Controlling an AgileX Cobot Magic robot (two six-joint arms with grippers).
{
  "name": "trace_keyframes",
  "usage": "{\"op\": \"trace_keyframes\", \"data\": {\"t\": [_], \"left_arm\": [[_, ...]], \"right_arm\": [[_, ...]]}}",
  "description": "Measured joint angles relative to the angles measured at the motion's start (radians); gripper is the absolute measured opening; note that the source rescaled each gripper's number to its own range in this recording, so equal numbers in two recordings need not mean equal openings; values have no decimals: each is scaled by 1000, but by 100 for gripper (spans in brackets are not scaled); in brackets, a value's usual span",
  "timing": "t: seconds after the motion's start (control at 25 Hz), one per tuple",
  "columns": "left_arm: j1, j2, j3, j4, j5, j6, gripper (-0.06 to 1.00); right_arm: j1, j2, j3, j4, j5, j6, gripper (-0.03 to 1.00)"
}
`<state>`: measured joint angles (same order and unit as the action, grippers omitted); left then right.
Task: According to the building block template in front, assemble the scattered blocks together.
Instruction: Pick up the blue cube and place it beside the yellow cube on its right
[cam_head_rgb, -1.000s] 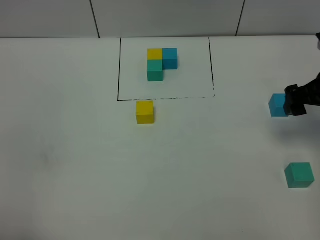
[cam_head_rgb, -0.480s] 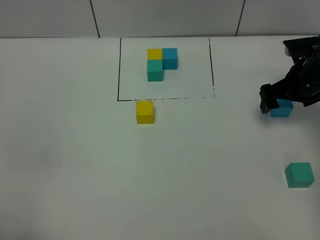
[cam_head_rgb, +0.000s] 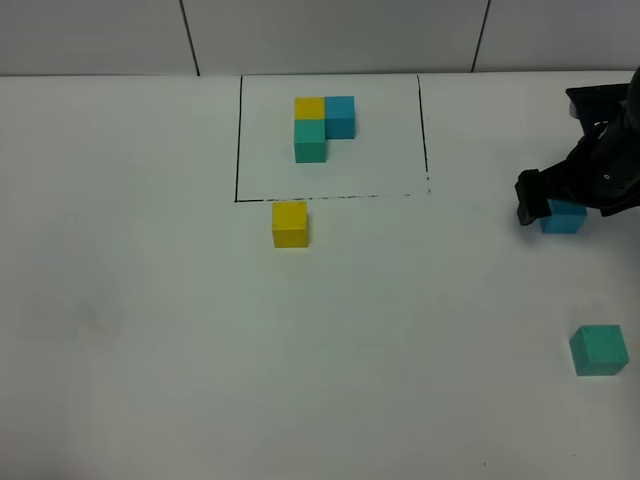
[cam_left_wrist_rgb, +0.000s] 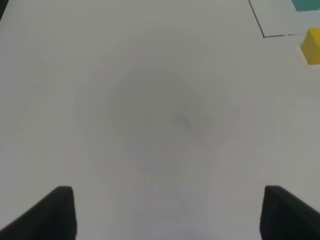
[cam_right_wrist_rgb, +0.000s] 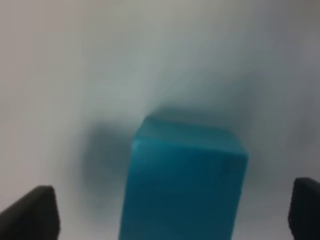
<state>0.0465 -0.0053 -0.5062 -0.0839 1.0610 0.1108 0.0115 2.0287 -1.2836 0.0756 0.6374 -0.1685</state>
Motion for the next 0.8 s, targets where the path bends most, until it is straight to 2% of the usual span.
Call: {"op": "trace_keyframes", "data": {"t": [0.52, 0.8], "left_arm": [[0, 0, 0, 0, 0, 0, 70], [0, 0, 0, 0, 0, 0, 70]], "right_arm": [[-17, 20, -2, 0, -31, 10, 65], [-18, 64, -21, 0, -30, 13, 61]]}}
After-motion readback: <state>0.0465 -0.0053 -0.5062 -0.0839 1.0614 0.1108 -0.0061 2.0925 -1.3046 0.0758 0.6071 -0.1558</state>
